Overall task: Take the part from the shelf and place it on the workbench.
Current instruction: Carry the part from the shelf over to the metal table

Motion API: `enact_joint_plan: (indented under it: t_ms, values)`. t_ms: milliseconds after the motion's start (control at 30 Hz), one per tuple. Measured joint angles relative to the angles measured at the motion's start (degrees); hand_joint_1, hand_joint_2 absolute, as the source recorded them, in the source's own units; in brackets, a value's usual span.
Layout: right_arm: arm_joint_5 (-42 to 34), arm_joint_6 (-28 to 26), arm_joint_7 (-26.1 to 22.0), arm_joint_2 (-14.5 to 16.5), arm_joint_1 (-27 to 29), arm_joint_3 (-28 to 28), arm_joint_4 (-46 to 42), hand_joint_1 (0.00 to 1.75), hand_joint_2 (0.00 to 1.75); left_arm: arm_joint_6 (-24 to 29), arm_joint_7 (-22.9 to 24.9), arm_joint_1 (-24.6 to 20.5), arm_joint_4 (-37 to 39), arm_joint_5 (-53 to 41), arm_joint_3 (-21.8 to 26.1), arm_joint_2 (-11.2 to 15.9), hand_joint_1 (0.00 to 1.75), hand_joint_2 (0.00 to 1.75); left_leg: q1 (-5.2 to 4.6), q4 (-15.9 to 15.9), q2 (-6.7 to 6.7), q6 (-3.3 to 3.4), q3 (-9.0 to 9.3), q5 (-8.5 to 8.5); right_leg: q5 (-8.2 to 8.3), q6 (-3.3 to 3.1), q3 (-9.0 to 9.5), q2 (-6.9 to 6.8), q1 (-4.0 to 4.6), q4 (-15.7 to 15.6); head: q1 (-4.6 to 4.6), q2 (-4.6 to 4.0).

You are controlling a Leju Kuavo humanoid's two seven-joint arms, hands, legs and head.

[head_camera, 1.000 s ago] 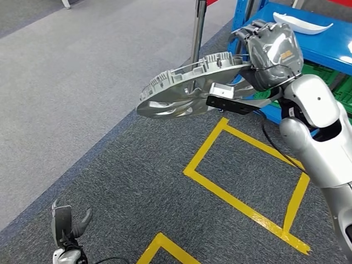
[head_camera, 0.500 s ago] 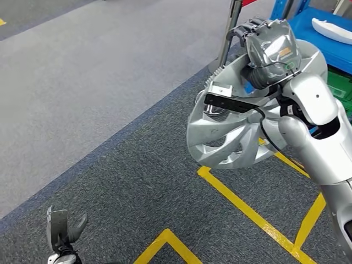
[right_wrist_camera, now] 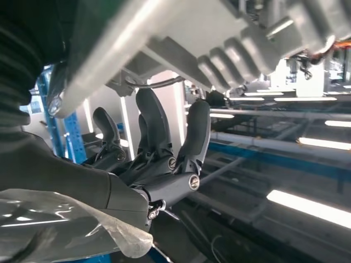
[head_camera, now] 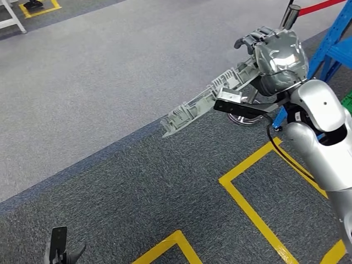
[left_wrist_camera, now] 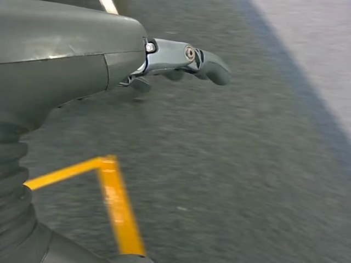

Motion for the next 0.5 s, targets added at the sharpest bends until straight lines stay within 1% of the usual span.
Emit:
enact_joint_plan:
  t_ms: [67, 100, 133, 167, 200, 233, 267, 300, 333, 367, 400, 433, 467, 500]
  values:
    - [0.0, 0.0, 0.1, -0.3, 0.6, -0.2, -0.4, 1.75, 1.75, 0.3, 2.1, 0.9, 1.2, -1.2, 0.0, 0.3, 0.00, 1.75, 0.27, -0.2, -1.23, -0.60, -0.33, 0.29, 0.06, -0.44, 0.39, -1.23, 0.16, -0.3, 0.03, 0.00]
    - [0.0, 0.0, 0.1, -0.3, 0.8, -0.2, -0.6, 1.75, 1.75, 0.4, 3.4, 1.4, 1.8, -2.2, -0.1, 0.5, 0.00, 1.75, 0.18, 0.1, -0.76, -0.87, -0.53, 0.03, 0.12, -0.71, 0.62, -1.87, 0.13, -0.4, -0.11, 0.00]
    - [0.0, 0.0, 0.2, -0.4, 1.0, -0.4, -0.9, 1.75, 1.75, 0.4, 4.7, 1.8, 2.3, -3.4, -0.2, 0.7, 0.00, 1.75, 0.06, 1.4, 0.50, -1.13, -1.08, -0.76, 0.16, -1.01, 0.85, -2.56, 0.09, -0.6, -0.41, 0.00]
    - [0.1, 0.0, 0.2, -0.5, 1.2, -0.6, -1.2, 1.75, 1.75, 0.3, 6.2, 2.1, 2.8, -4.7, -0.5, 0.9, 0.00, 1.75, -0.03, 3.7, 2.24, -1.38, -2.11, -2.08, 0.15, -1.30, 1.08, -3.30, 0.09, -0.8, -0.66, 0.00]
    - [0.1, 0.0, 0.2, -0.7, 1.5, -0.9, -1.5, 1.75, 1.75, 0.2, 7.7, 2.2, 3.3, -6.0, -0.9, 1.0, 0.00, 1.75, -0.05, 7.1, 4.24, -1.60, -3.67, -3.80, 0.06, -1.55, 1.24, -4.07, 0.25, -0.8, -0.93, 0.00]
    - [0.1, 0.0, 0.3, -1.0, 1.8, -1.2, -1.8, 1.75, 1.75, 0.0, 9.2, 2.3, 3.8, -7.1, -1.4, 1.1, 0.00, 1.75, 0.06, 10.9, 5.45, -1.75, -5.41, -5.41, -0.06, -1.73, 1.36, -4.90, 0.41, -0.8, -1.05, 0.00]
    - [0.1, 0.0, 0.3, -1.2, 2.3, -1.4, -2.0, 1.75, 1.75, -0.2, 10.6, 2.5, 4.2, -8.2, -2.0, 1.2, 0.00, 1.75, 0.19, 13.8, 6.08, -1.81, -6.77, -6.35, -0.19, -1.84, 1.48, -5.69, 0.53, -0.8, -1.03, 0.00]
    - [0.1, 0.0, 0.3, -1.3, 2.7, -1.5, -2.2, 1.75, 1.75, -0.3, 11.9, 2.8, 4.5, -9.0, -2.6, 1.2, 0.00, 1.75, 0.28, 15.2, 6.40, -1.81, -7.35, -6.39, -0.33, -1.90, 1.59, -6.43, 0.61, -0.8, -1.04, 0.00]
    - [0.1, -0.1, 0.3, -1.5, 3.2, -1.6, -2.4, 1.75, 1.75, -0.5, 13.0, 3.1, 4.8, -9.7, -3.1, 1.1, 0.00, 1.75, 0.34, 14.2, 6.58, -1.73, -6.79, -5.38, -0.47, -1.92, 1.73, -7.08, 0.65, -0.8, -1.04, 0.00]
    - [0.1, -0.1, 0.2, -1.6, 3.5, -1.8, -2.7, 1.75, 1.75, -0.6, 13.8, 3.4, 5.0, -10.2, -3.6, 1.1, 0.00, 1.75, 0.32, 11.3, 7.02, -1.58, -5.21, -3.62, -0.64, -1.90, 1.92, -7.68, 0.68, -0.8, -1.04, 0.00]
    - [0.1, -0.1, 0.2, -1.8, 3.7, -2.0, -3.1, 1.75, 1.75, -0.6, 14.4, 3.6, 5.2, -10.6, -4.1, 1.1, 0.00, 1.75, 0.11, 7.5, 8.25, -1.38, -3.21, -2.04, -0.83, -1.81, 2.13, -8.27, 0.71, -0.9, -1.03, 0.00]
    - [0.1, -0.1, 0.2, -2.0, 3.9, -2.3, -3.3, 1.75, 1.75, -0.6, 14.8, 3.6, 5.3, -10.8, -4.4, 1.2, 0.00, 1.75, -0.31, 4.0, 9.55, -1.09, -1.37, -0.95, -1.03, -1.63, 2.29, -8.84, 0.84, -0.9, -1.06, 0.00]
    - [0.1, -0.2, 0.3, -2.2, 4.0, -2.6, -3.6, 1.75, 1.75, -0.7, 15.0, 3.6, 5.3, -11.1, -4.8, 1.3, 0.00, 1.75, -0.75, 1.5, 10.69, -0.75, -0.12, -0.49, -1.20, -1.42, 2.43, -9.41, 0.98, -0.9, -1.05, 0.00]
    - [0.1, -0.3, 0.3, -2.4, 4.2, -2.9, -3.7, 1.75, 1.75, -0.7, 15.2, 3.6, 5.4, -11.2, -5.0, 1.4, 0.00, 1.75, -1.16, 0.4, 11.34, -0.43, 0.41, -0.62, -1.33, -1.20, 2.54, -10.01, 1.10, -1.0, -1.05, 0.00]
